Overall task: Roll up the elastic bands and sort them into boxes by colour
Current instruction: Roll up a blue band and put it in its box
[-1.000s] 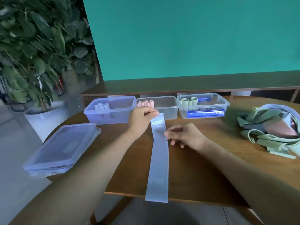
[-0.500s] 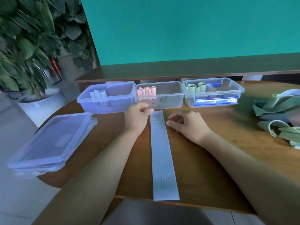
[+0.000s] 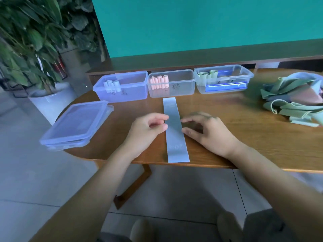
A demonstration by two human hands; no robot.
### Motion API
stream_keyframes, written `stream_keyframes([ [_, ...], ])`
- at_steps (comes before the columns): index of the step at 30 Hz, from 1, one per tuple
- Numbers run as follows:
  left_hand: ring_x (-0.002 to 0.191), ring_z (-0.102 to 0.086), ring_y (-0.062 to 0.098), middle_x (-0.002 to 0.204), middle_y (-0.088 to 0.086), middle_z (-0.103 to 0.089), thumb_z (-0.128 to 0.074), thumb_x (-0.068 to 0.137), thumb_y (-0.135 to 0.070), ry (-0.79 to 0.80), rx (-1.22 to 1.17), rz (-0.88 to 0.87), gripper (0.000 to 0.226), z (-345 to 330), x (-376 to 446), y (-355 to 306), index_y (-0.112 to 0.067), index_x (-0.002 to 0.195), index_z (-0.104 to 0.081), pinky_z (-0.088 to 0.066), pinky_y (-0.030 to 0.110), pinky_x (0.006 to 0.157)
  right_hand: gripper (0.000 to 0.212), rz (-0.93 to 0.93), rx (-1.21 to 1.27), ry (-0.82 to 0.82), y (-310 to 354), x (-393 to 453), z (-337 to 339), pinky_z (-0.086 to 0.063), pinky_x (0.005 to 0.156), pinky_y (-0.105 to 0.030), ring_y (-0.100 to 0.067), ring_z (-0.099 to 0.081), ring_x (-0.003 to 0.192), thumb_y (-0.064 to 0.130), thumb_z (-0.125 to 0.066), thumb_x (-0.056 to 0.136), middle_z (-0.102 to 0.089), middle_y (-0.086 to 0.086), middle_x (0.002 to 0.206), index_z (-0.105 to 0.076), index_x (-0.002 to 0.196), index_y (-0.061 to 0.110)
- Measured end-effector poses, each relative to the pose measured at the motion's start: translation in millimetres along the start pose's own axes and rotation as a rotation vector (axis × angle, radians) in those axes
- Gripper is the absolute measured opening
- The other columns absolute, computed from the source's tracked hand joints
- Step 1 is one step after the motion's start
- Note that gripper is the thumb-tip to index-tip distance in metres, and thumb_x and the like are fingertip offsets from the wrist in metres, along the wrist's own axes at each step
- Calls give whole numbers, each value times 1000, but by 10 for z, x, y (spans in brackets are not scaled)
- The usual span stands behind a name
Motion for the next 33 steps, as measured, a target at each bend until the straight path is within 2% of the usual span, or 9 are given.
stream_keyframes([
  [2,96,-68,5,99,-6,-75,-76,87,-12,75,-43,-63,22,-20,-262,-171,-27,103,-77,-51,19,89,22,27,86,14,163,-170,36,-46,88,-14,1,-64,89,30,-76,90,-68,19,104,-74,111,23],
  [4,89,-68,10,95,-4,-75,-81,83,-15,132,-38,-102,17,-33,-495,-266,-24,97,-78,-53,22,80,21,22,204,61,282,-307,39,-45,83,-11,1,-66,86,31,-78,86,-71,22,95,-76,105,22],
  [6,87,-67,14,95,-7,-75,-86,76,-23,176,12,-148,18,-55,-669,-300,-24,92,-80,-54,28,77,21,16,301,118,343,-390,21,-50,82,-19,-5,-67,85,32,-80,82,-73,16,93,-77,99,21],
  [9,97,-68,13,98,-13,-74,-89,71,-30,209,147,-236,21,-97,-770,-322,-23,89,-81,-53,22,82,21,74,306,222,395,-423,-48,-54,84,-36,-16,-70,91,31,-83,80,-73,9,96,-78,95,18],
  [13,100,-68,10,100,-17,-72,-88,73,-33,214,250,-310,15,-125,-776,-332,-26,84,-80,-53,22,85,17,161,272,300,449,-430,-132,-53,84,-39,-17,-69,93,28,-85,80,-73,6,94,-79,90,16],
  [22,100,-66,0,102,-18,-72,-80,81,-33,159,353,-335,11,-103,-822,-341,-24,87,-82,-51,17,86,10,119,289,313,393,-421,-175,-52,83,-30,-17,-68,93,24,-85,81,-72,9,91,-79,85,18],
  [24,102,-65,1,104,-18,-71,-79,83,-33,144,368,-322,9,-98,-826,-343,-25,87,-81,-51,18,86,10,96,265,321,379,-425,-195,-52,83,-29,-17,-67,94,26,-82,83,-71,9,93,-78,87,18],
  [29,103,-64,10,103,-17,-66,-79,83,-33,110,384,-313,7,-94,-812,-351,-27,82,-79,-49,21,83,12,0,223,313,311,-437,-201,-42,88,-14,-5,-61,106,32,-78,85,-64,13,109,-77,84,20],
  [33,106,-60,10,103,-17,-59,-78,83,-35,149,406,-266,8,-122,-777,-334,-29,80,-74,-46,16,82,16,-91,210,307,254,-416,-192,-45,86,-19,-5,-60,107,42,-77,81,-59,18,113,-74,76,27],
])
Point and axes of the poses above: each hand's wrist, its own x-axis towards the middle knuckle, its own z-axis out of the back of the hand, y = z × x, the point moved 9 cm from there along x, towards the middle knuckle
